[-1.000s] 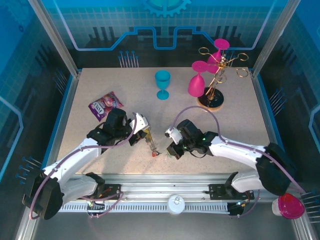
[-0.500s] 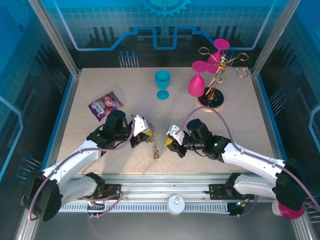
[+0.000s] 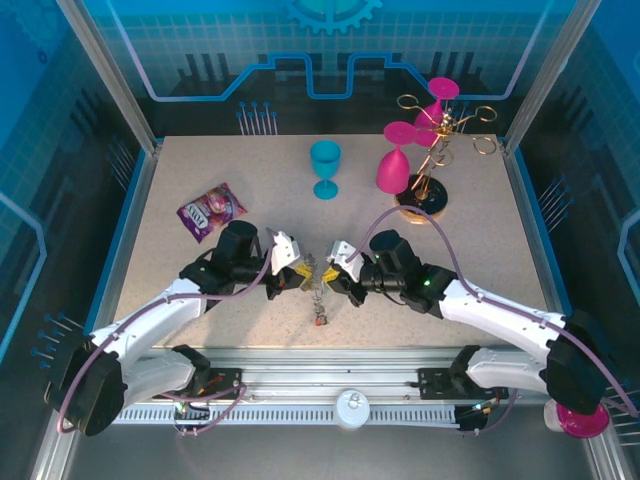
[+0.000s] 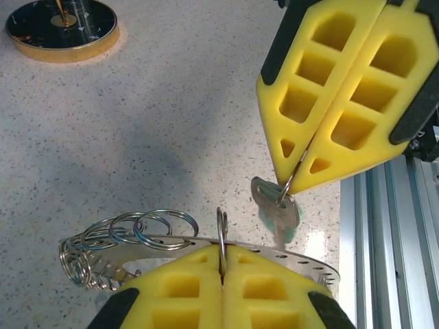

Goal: Put the keys on the keyring

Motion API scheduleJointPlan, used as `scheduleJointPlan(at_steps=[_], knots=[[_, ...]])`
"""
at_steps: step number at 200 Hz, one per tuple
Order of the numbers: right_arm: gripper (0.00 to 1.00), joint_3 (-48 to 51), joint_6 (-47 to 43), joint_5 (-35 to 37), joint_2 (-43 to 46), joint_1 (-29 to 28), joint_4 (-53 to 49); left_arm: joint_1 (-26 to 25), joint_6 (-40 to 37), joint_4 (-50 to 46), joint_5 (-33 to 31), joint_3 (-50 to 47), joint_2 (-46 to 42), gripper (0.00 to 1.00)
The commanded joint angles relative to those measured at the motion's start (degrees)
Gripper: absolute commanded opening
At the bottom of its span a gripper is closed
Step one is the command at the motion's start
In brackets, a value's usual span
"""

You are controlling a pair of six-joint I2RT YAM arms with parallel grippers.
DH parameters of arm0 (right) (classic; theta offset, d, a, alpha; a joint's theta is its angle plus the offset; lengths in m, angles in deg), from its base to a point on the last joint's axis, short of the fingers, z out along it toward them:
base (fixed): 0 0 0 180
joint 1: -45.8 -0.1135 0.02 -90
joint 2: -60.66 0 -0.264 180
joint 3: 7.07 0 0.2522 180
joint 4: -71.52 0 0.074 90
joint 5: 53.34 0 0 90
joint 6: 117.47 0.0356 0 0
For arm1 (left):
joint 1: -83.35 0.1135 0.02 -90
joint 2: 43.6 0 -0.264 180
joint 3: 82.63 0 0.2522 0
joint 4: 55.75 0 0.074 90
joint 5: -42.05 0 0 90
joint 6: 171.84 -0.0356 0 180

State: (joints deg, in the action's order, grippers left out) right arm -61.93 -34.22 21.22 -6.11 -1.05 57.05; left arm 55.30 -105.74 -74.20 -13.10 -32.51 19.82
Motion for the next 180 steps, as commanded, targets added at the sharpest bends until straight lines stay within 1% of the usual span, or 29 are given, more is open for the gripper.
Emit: scheduleJointPlan(at_steps=[1,62,180], knots=[[0.00,-2.4,-1.2,-0.4,-1.0,-0.3,2.0,-0.6,1.1,1.3,2.4,1.3,0.6,0.00],[0.00,-4.3,-1.6,-1.9,-3.1,-0.6,3.0,-0.9,0.6,1.1,2.8,1.3,0.6,0.00],[0.00,-5.5,-1.2,-1.7,-5.4,-0.9,4.7,-0.9,0.2,0.7,3.3,1.6,0.8,0.00]])
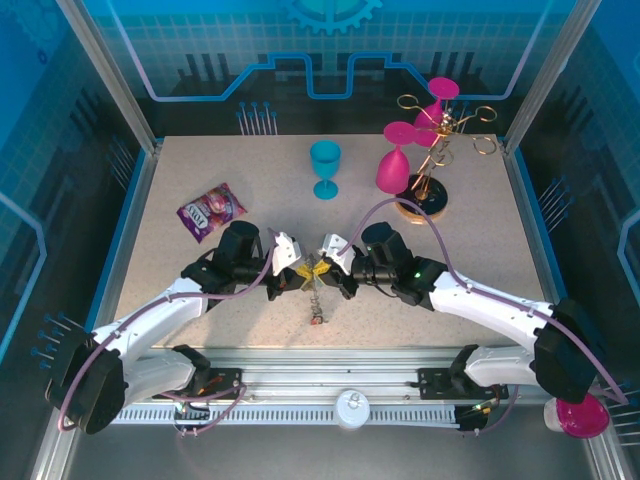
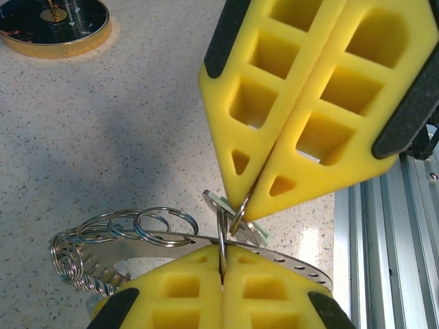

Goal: Put the keys on the keyring

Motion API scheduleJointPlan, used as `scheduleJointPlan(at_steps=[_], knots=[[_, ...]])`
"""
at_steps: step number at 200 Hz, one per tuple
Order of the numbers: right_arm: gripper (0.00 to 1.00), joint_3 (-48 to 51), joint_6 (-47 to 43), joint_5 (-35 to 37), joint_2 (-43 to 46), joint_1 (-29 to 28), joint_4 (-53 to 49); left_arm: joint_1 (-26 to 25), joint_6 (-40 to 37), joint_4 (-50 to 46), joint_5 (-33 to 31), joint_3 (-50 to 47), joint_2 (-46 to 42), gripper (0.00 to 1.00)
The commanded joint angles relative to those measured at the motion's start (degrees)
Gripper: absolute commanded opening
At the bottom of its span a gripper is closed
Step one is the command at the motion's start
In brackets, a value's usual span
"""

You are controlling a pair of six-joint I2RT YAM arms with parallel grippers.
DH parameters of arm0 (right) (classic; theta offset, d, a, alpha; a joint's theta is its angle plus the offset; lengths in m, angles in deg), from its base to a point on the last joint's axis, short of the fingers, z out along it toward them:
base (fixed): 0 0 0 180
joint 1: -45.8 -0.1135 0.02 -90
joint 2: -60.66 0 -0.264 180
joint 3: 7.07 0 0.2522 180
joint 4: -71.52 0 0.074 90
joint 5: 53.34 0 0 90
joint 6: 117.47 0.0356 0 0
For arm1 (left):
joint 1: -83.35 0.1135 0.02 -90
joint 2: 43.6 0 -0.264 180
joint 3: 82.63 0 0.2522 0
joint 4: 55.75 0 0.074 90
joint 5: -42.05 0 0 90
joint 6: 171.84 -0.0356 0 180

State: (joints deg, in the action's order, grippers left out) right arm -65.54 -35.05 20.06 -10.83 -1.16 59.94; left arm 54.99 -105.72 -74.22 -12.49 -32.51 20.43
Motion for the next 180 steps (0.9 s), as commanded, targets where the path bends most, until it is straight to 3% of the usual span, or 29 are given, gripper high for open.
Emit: scheduleJointPlan(at_steps=[1,99,180], knots=[[0.00,-1.9,-0.3,-0.5,-0.7,-0.9,1.8,-0.6,0.2,0.7,2.7,1.5,0.3,0.00],[0.00,-3.0,2.4,9.9,-1.4,-1.6,1.0,-0.6,1.3,1.6,3.6,1.6,0.0,0.00],[0.00,-3.2,11.9,13.8,-1.7,-2.6,3.6,-0.6,1.6,2.7,2.3,1.3,-0.4,0.00]])
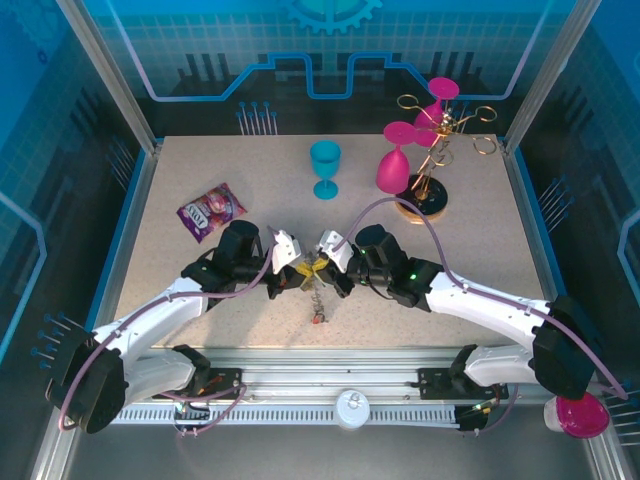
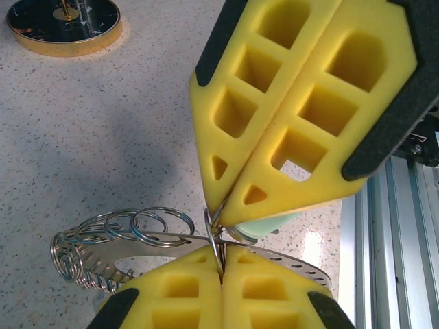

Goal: Put the keys on the keyring

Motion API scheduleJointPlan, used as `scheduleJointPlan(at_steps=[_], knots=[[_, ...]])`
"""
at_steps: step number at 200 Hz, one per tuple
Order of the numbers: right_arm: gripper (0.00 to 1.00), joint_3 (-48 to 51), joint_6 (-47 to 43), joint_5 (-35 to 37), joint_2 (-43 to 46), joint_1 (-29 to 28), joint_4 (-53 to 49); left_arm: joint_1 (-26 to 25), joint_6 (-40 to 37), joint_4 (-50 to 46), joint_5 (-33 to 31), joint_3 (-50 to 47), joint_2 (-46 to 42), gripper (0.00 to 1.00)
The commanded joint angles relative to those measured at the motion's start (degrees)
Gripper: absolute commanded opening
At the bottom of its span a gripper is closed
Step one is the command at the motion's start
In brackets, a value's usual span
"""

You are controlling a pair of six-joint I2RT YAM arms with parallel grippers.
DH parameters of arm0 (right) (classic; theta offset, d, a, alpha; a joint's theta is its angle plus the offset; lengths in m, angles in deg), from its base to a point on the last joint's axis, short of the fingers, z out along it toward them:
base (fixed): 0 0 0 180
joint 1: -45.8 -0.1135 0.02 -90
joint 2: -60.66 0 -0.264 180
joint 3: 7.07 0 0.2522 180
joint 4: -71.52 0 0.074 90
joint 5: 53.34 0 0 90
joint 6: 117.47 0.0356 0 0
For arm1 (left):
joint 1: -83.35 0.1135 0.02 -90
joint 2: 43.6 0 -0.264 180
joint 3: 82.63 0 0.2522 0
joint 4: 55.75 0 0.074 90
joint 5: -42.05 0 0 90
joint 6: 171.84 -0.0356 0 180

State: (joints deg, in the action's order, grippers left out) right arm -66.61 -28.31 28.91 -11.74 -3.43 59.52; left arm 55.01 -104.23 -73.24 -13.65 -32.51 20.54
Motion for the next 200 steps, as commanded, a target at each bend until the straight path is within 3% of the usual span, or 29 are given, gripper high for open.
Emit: scheduleJointPlan(at_steps=[1,106,174,200], knots=[[0.00,-2.1,5.3,5.0,-0.7,-0.4,4.0,-0.6,0.1,1.7,3.4,1.3,-0.5,0.00],[0.00,-1.8,19.2,9.2,-1.0,-1.1,6.7,-0.9,-2.2,1.7,-1.4,0.7,-1.7,0.00],[0.00,-1.5,20.2,10.5,-0.5,-1.2,4.8,-1.0,-1.7,4.9,-7.4,-0.3,-2.5,0.00],[0.09,-1.5,20.1,10.6,-0.5,-1.2,4.4,-1.0,-1.7,5.1,-7.2,-0.4,-2.4,0.00]])
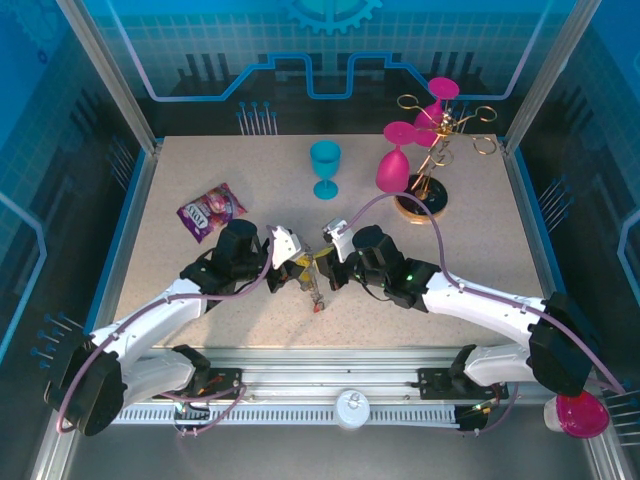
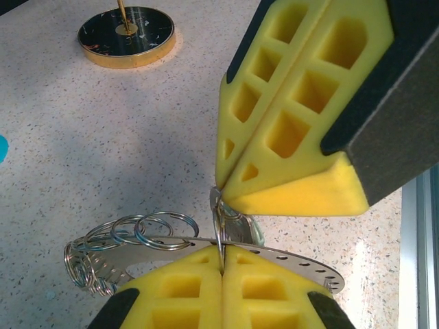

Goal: Put the keys on the keyring

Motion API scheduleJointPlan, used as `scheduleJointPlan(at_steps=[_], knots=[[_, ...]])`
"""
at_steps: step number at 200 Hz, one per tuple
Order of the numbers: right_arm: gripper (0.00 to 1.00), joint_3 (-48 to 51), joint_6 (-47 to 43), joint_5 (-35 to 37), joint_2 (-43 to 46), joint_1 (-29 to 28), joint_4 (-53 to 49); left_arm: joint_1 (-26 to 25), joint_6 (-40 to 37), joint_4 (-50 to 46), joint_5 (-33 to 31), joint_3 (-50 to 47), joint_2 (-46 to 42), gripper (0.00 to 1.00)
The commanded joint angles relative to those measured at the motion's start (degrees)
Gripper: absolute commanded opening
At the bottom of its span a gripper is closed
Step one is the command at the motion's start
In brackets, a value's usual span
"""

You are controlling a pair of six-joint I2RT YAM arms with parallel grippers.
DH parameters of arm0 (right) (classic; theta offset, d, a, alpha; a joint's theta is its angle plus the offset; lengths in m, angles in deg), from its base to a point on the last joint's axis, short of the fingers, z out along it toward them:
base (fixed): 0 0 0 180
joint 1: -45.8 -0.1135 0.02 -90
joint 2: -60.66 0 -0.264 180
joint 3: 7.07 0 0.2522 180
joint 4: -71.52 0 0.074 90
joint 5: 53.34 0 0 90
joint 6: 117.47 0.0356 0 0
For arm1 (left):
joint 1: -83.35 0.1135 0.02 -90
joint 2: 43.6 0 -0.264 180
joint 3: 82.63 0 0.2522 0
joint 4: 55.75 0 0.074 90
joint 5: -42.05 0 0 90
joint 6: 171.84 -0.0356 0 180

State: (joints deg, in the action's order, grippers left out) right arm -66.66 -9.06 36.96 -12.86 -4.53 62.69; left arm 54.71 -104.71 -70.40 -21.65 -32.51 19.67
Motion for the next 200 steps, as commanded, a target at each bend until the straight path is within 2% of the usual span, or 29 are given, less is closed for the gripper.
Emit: scheduleJointPlan(at_steps=[1,52,78,111,144,169,200], knots=[[0.09,-1.4,0.8,2.5,0.6,-0.1,1.2,-0.8,-1.2,2.3,0.8,-0.3,-1.5,0.00],[0.32,0.0,-2.2,0.7,3.4,0.5,1.2,-0.8,-1.6,2.3,0.6,-0.7,-1.9,0.00],[0.39,1.5,-8.5,-5.5,6.8,4.6,-1.6,-0.7,-2.0,2.8,0.8,-1.0,-2.4,0.00],[0.40,2.2,-21.3,-23.4,6.9,10.7,-3.9,-0.7,-2.9,5.0,2.7,-2.3,-3.2,0.00],[0.39,-2.0,-23.1,-34.7,2.3,11.1,-6.8,-0.8,-3.8,8.5,5.0,-4.4,-4.9,0.00],[0.40,-1.5,-26.2,-35.4,1.2,10.5,-5.4,-0.7,-5.0,9.6,7.7,-5.1,-5.5,0.00],[0.39,-1.4,-29.8,-33.0,0.8,10.0,-4.3,-0.8,-6.2,10.4,10.5,-6.1,-6.2,0.00]])
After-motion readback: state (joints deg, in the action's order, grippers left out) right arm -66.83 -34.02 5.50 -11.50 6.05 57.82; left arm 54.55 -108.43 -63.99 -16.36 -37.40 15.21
